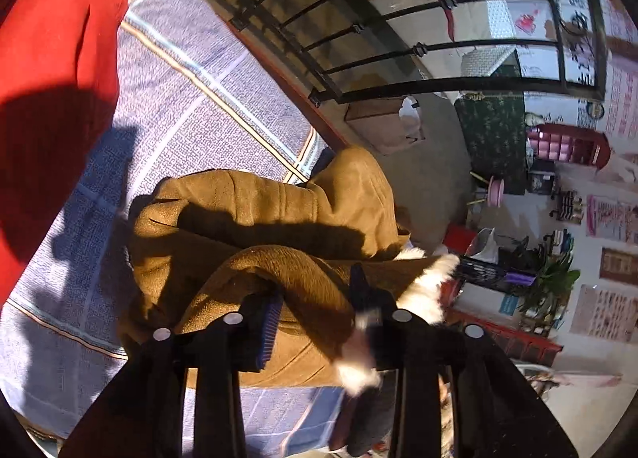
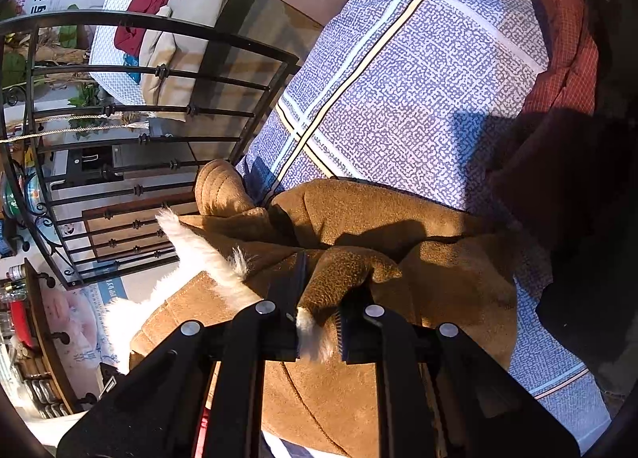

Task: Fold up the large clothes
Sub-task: 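Lift the hem with both grippers and fold it toward the collar, then open both grippers and press the folded tan jacket flat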

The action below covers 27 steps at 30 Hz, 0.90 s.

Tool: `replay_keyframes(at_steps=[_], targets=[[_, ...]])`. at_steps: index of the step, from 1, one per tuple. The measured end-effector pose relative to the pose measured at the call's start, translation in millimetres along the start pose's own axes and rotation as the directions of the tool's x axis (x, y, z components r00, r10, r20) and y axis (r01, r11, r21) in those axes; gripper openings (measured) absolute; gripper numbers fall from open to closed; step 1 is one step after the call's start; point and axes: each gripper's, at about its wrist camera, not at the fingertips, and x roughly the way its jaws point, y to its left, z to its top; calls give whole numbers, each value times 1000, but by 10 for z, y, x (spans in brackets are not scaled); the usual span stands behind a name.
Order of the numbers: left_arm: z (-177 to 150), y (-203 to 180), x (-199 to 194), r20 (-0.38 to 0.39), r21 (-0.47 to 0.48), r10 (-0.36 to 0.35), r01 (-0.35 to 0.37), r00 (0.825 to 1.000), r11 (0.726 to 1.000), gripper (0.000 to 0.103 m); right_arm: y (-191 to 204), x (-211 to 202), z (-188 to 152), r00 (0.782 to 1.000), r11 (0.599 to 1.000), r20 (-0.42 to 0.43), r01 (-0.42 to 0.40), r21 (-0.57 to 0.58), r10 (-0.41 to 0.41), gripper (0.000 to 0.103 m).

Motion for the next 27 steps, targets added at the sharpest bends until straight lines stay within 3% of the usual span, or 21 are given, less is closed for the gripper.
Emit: replay_keyframes(at_steps=[2,4,5,6,8,11,13,17,19,21,23,25,26,27], targets=[[-81,-221,-244,86,81,41,-48,995,996,65,-13,-2,-3,1000,1000,-2,-2,4,2,13],[-157,-415,-570,200,153,1,-32,980,988,78,-22,-5,-8,1000,1000,-3,-5,6,5,13],[-196,-504,-717,251,185,0,-48,968,982,89,-22,-7,-10,1000,1000,-2,-7,7,7,13],[-236,-579,-811,290,214,22,-87,957,973,92,-18,-5,-13,1000,1000,-1,-7,7,7,13],[-374,-729,-860,358,278,112,-220,927,935,94,-5,8,-15,1000,1000,-2,-2,1,2,13],[-687,-811,-558,376,386,214,-362,902,848,94,-17,-16,-32,1000,999,0,-20,33,20,13],[-929,-748,-272,354,427,244,-389,903,816,94,-49,-56,-53,999,996,-4,-53,78,54,14],[-1437,-553,309,295,464,299,-410,907,785,93,-181,-213,-139,982,962,-16,-179,204,186,22],[-1654,-519,540,303,492,321,-436,897,754,93,-153,-302,-187,978,966,-19,-200,167,206,26],[-1788,-542,796,306,543,340,-457,889,705,93,-125,-341,-221,976,968,-17,-211,137,215,33],[-1831,-592,1035,333,576,371,-498,867,648,93,-126,-374,-238,974,963,0,-225,145,228,38],[-1823,-654,1268,352,610,395,-528,848,591,93,-153,-456,-258,960,943,59,-279,182,272,51],[-1784,-675,1388,363,619,428,-557,828,554,92,-161,-540,-278,954,934,107,-297,198,281,62],[-1758,-691,1477,376,619,457,-585,806,524,92,-148,-643,-308,953,936,151,-290,199,264,66]])
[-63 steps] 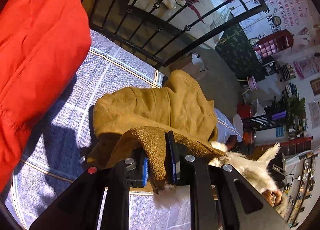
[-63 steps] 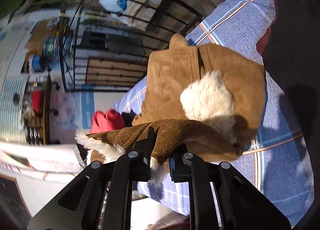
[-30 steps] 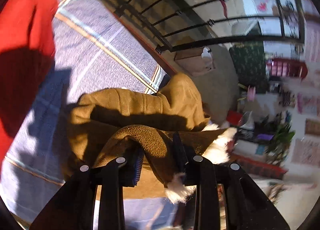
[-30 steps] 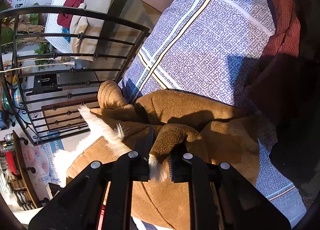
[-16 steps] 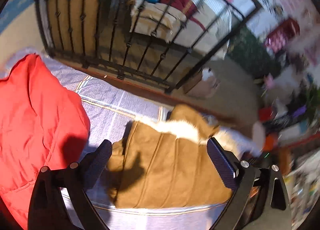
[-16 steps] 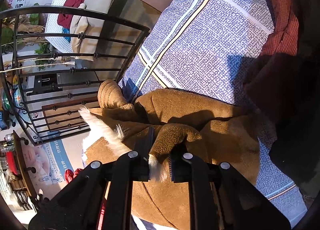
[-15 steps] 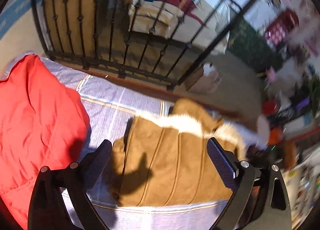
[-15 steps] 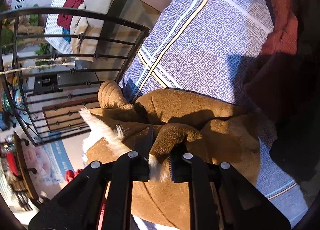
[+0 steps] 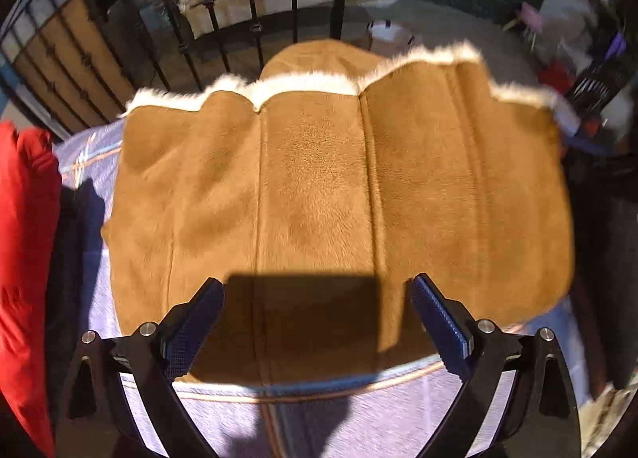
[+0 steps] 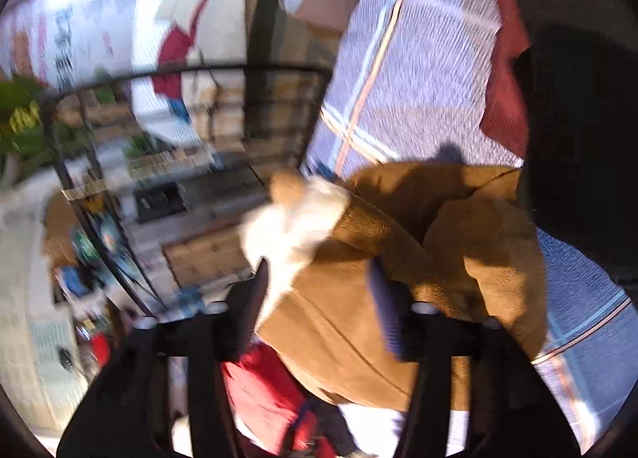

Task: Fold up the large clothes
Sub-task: 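Open both grippers and press the folded tan jacket flat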

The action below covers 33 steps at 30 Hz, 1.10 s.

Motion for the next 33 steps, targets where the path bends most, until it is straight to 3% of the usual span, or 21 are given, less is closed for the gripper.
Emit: replay_keyframes(at_steps=[2,4,5,6,8,10,11,12,16,18,21,27,33], targets=[[43,-8,140,-27,0,11,-11,1000,1000,93,187,-160,-106,997,994,62,50,-93,-44,66],[131,22,218,-50,-33,-1,0,999,999,94,504,-201,-360,987,935,95,153,-320,-129,66],[170,49,235,-49,-51,-8,6,999,999,94,671,-141,-576,972,854,110,233,-465,-205,71],[195,71,244,-47,-64,-11,8,999,998,94,785,-33,-835,953,748,123,293,-595,-276,78],[239,116,265,-52,-78,-14,10,999,997,95,830,261,-1324,910,534,108,327,-779,-400,86],[242,138,240,-47,-92,-13,8,999,996,95,771,486,-1747,872,322,175,346,-881,-458,86],[245,176,196,-36,-101,-2,-2,999,995,94,722,570,-1905,860,237,225,363,-901,-458,86],[231,204,166,-21,-107,5,-7,1000,994,93,665,675,-1997,849,191,241,365,-911,-470,86],[75,362,85,8,-126,68,-66,998,990,94,493,1047,-2068,802,123,235,355,-927,-549,86],[38,448,216,-48,-128,77,-82,996,988,98,453,1175,-1987,782,83,264,373,-924,-564,98],[49,612,394,-84,-176,11,-26,996,984,98,458,1309,-1802,773,149,206,361,-921,-600,98],[299,726,709,-230,-247,-33,-26,973,969,99,474,1569,-1634,724,181,178,389,-903,-667,99],[344,756,828,-247,-245,-50,-13,968,970,99,429,1743,-1609,686,168,197,426,-889,-700,99]])
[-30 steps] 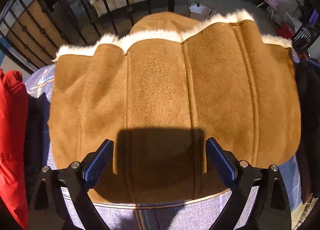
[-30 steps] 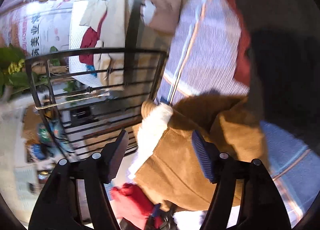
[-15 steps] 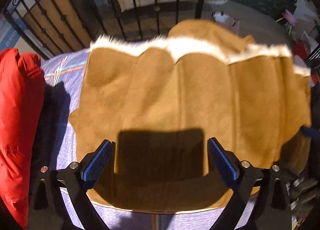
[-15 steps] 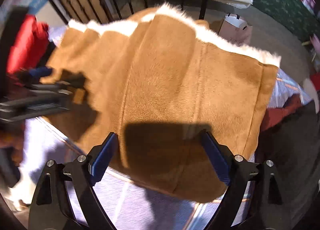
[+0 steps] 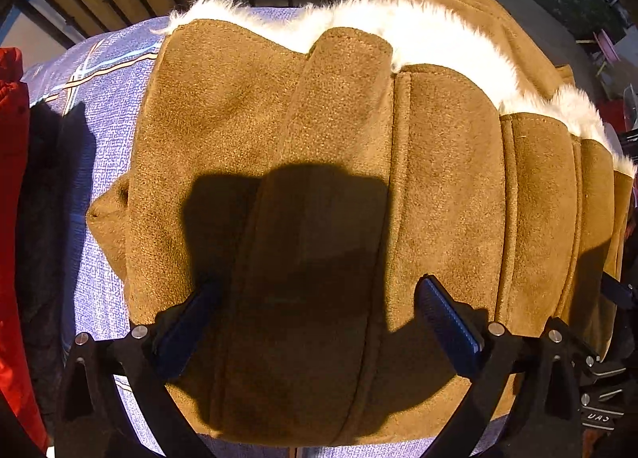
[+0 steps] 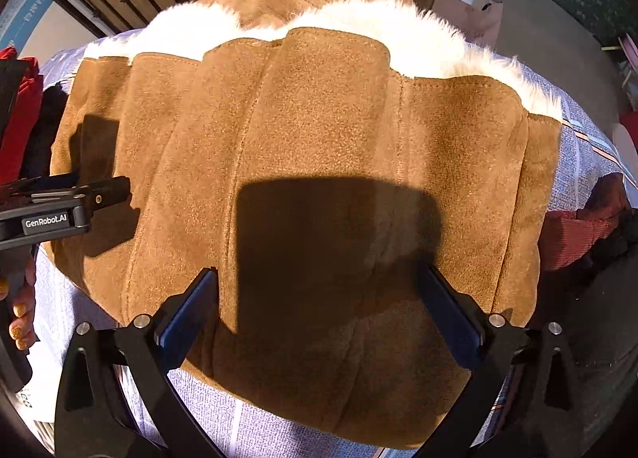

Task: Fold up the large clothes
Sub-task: 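Open both grippers and press the folded tan jacket flat, then grasp the folded jacket's edge with both grippers and lift it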

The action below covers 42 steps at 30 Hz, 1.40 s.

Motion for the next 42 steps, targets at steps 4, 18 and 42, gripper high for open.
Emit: replay_keyframes(at_steps=[4,18,42], targets=[[-25,-42,13,9,9,8,-8,1000,1000,99,41,57,28,1000,1000,-20,25,4,-24,99],[-123,-290,-1,22,32,41,-42,999,999,99,117,116,84,998,998,-31,60,8,-60,99],[-704,391,-730,157,-118,-24,43,987,992,97,159,-219,-357,991,1000,137,14,4,-14,99]])
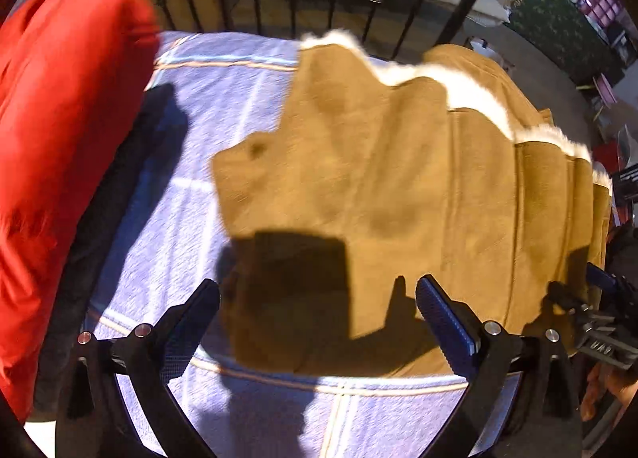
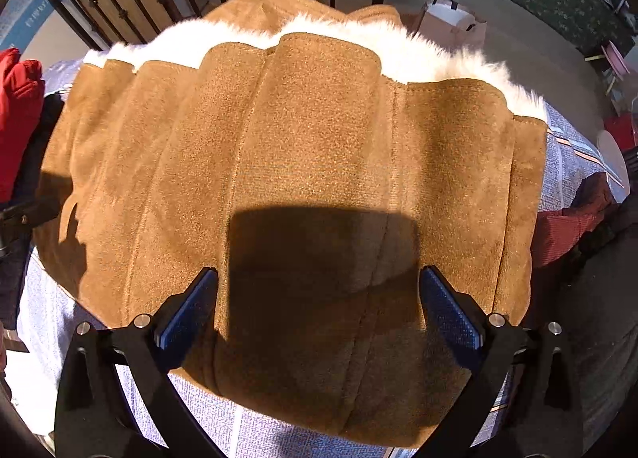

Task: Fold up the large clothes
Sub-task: 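Grasp the folded jacket's edge with both grippers and lift it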

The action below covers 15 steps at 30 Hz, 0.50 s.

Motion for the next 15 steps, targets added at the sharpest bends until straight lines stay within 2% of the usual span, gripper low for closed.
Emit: replay_keyframes(at_steps=[3,6,9,11,13,15], targets=[[-155,336,-46,-17,-50,-39,38,999,998,97,-145,-272,-125,997,998,78,-20,65,15,98],[-238,617,-106,-19,-78,-71,70,997,995,97,-446,-472,-315,988,978,133,-105,181,82,98],[-299,736,-138,-13,-92,-83,81,996,992,97,-811,-526,-532,980,940,145,-171,294,132,99],[-287,779,-106,-17,-107,-123,121,992,987,97,-990,-525,-680,981,923,144,-175,341,133,99],[-256,845,-32,-23,-142,-168,163,986,976,97,-1159,-490,-807,976,896,137,-211,391,170,98],[-213,887,47,-30,-174,-206,198,978,965,97,-1318,-413,-936,957,841,138,-289,457,253,98]])
